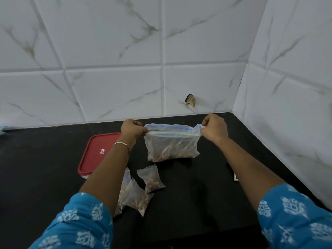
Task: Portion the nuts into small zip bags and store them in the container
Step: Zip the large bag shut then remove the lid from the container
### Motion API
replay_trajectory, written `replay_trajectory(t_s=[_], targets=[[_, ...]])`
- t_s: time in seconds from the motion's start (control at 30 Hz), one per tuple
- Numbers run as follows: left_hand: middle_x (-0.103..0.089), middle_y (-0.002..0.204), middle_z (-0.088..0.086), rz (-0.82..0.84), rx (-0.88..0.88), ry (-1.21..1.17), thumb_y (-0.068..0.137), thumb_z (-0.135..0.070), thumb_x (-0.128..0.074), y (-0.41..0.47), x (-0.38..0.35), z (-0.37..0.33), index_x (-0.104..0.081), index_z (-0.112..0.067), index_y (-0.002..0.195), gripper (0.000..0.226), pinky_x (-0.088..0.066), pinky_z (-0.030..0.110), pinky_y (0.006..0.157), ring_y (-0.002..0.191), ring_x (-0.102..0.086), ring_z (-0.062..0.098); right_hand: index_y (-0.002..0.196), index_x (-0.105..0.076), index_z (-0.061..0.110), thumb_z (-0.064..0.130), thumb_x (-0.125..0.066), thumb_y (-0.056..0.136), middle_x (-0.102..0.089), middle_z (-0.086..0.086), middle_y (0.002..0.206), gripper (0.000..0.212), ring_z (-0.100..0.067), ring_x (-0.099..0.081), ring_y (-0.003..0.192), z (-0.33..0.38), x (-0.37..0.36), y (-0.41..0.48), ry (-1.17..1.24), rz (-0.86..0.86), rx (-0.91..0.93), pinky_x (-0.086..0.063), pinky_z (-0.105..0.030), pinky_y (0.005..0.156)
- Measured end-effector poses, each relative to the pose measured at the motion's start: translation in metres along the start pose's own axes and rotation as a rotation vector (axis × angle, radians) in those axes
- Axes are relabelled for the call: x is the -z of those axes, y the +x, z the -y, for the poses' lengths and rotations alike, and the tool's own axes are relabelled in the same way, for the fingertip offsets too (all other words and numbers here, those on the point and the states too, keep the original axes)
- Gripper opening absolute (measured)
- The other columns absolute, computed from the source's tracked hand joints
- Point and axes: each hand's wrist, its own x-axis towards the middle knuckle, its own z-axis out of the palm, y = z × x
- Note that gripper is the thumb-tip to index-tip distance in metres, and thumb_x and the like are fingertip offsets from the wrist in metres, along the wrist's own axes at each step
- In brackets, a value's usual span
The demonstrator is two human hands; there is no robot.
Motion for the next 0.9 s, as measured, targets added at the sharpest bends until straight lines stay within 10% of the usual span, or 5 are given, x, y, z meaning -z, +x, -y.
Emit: replay_trajectory(t_s=[0.17,0.33,0.57,0.9], targets=[[-0.064,0.082,-0.002,-0.041,-0.349,0.524,0.078,0.000,-0.057,-0.010,-0.012,-0.011,-0.059,-0.025,0.067,0.028,-0.052,0.030,0.073,0.080,-0.062,0.019,0.107,-0.056,0.009,0.003,-0.067,0.083,-0.062,-0.007,0.103,0.028,-0.025,-0.060,0.087,0.006,-0.008,-0.005,-0.289,-0.054,0.258,-0.047,-0.033,0.068],[-0.054,0.086,0.001,-0.028,-0.290,0.340,0.079,0.006,-0.054,-0.005,-0.009,-0.004,-0.051,-0.015,0.093,0.025,-0.047,0.031,0.072,0.083,-0.053,0.021,0.100,-0.063,0.007,0.021,-0.060,0.089,-0.061,-0.010,0.099,0.019,-0.022,-0.057,0.080,-0.008,-0.009,-0.003,-0.336,-0.041,0.179,-0.044,-0.032,0.064],[-0.064,0.082,0.010,0.417,0.075,0.090,0.082,-0.012,-0.074,-0.010,0.006,-0.017,-0.067,-0.004,0.094,0.016,-0.048,0.020,0.045,0.067,-0.058,0.018,0.111,-0.060,0.009,0.017,-0.051,0.084,-0.064,-0.013,0.101,0.030,-0.025,-0.063,0.090,-0.013,0.002,0.006,0.638,0.567,-0.524,-0.055,-0.033,0.068],[-0.057,0.079,0.011,0.455,0.082,0.190,0.098,-0.035,-0.053,-0.002,0.016,-0.019,-0.061,-0.003,0.089,0.034,-0.045,0.021,0.043,0.063,-0.052,0.018,0.104,-0.065,0.006,0.026,-0.047,0.101,-0.069,-0.009,0.090,0.027,-0.019,-0.066,0.082,-0.011,0.010,0.017,0.934,0.661,-0.440,-0.055,-0.033,0.076]])
